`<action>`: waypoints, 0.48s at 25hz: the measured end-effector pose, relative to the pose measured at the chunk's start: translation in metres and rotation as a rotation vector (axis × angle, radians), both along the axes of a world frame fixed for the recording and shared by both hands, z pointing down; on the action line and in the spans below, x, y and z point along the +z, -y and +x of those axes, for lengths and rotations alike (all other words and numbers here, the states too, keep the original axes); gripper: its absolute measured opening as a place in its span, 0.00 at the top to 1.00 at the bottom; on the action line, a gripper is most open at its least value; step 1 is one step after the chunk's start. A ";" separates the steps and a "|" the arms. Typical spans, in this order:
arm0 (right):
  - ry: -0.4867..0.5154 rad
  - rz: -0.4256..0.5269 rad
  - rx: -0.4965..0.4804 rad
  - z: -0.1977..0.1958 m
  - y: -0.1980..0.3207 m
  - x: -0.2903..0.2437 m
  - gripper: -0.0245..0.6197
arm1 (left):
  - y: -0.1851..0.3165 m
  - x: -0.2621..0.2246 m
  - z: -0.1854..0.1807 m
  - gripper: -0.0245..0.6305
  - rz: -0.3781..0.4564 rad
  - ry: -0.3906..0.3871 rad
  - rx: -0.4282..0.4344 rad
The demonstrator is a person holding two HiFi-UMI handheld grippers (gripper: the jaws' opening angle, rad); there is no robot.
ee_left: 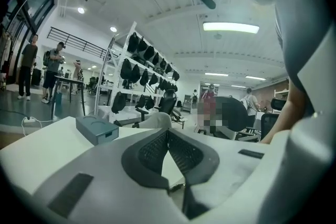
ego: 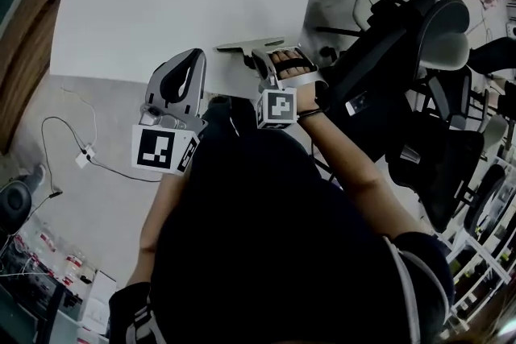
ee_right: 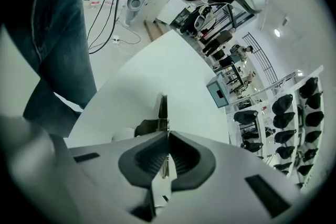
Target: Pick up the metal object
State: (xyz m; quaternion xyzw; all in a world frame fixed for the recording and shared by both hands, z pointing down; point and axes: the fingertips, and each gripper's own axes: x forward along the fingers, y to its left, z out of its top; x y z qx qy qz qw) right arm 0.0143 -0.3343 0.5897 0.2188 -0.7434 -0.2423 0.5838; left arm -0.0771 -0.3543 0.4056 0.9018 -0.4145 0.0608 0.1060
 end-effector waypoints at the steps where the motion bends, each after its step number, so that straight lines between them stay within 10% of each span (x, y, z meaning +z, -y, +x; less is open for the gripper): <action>1: -0.001 0.008 0.004 -0.001 0.002 -0.003 0.91 | 0.002 -0.004 -0.002 0.93 0.004 0.001 0.008; 12: 0.162 0.201 0.127 -0.021 0.027 -0.097 0.91 | 0.013 -0.035 -0.014 0.93 0.083 -0.002 0.061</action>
